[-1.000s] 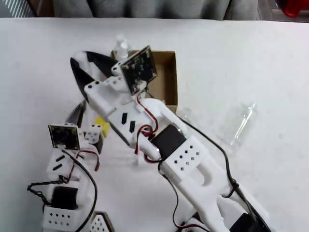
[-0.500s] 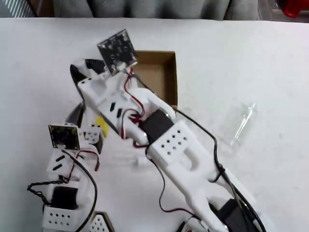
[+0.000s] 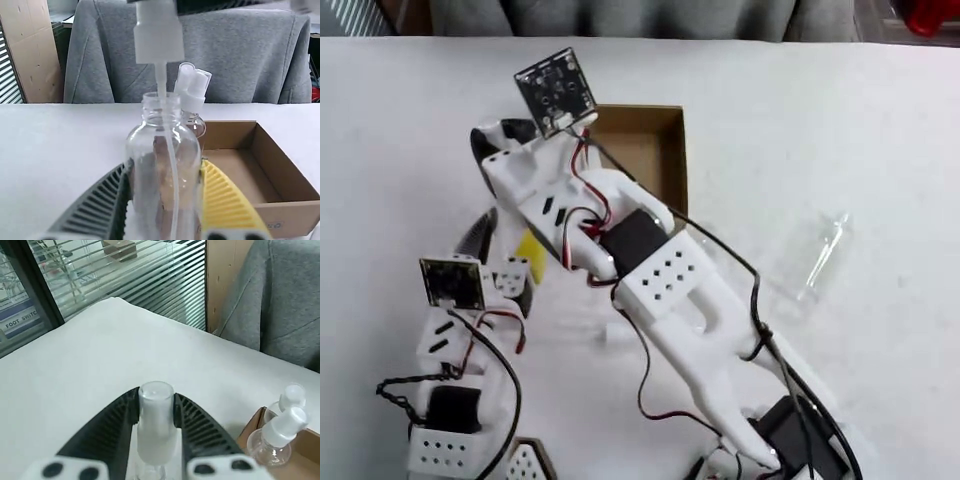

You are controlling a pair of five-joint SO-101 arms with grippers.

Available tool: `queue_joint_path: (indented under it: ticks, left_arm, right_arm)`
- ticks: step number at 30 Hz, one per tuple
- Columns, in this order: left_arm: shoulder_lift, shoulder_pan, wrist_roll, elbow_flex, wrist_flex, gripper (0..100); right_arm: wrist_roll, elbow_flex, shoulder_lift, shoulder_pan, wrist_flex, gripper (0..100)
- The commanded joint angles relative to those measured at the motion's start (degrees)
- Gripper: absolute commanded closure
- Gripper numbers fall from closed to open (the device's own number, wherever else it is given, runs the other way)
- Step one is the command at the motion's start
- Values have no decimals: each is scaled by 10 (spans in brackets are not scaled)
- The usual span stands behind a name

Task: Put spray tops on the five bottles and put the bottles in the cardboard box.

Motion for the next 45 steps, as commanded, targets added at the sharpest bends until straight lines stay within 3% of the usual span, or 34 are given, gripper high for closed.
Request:
queue_joint_path:
  ticks: [1, 9, 26, 32, 37, 45]
  left_arm:
    - [-11, -6, -3, -1, -12, 978]
    - [-11, -6, -3, -1, -12, 978]
    - [-11, -6, -3, -1, -12, 978]
    - [-11, -6, -3, -1, -12, 978]
    - [-11, -6, -3, -1, -12, 978]
    - [-11, -6, -3, -1, -12, 978]
  right_arm:
    - [-4, -47, 0, 7, 25, 982]
    - [-4, -115, 47, 8, 98, 982]
    - [-4, -127, 66, 7, 106, 975]
    - [-4, -127, 66, -10, 149, 825]
    - [-4, -135, 65, -12, 153, 851]
    - [-4, -266, 51, -11, 335, 736]
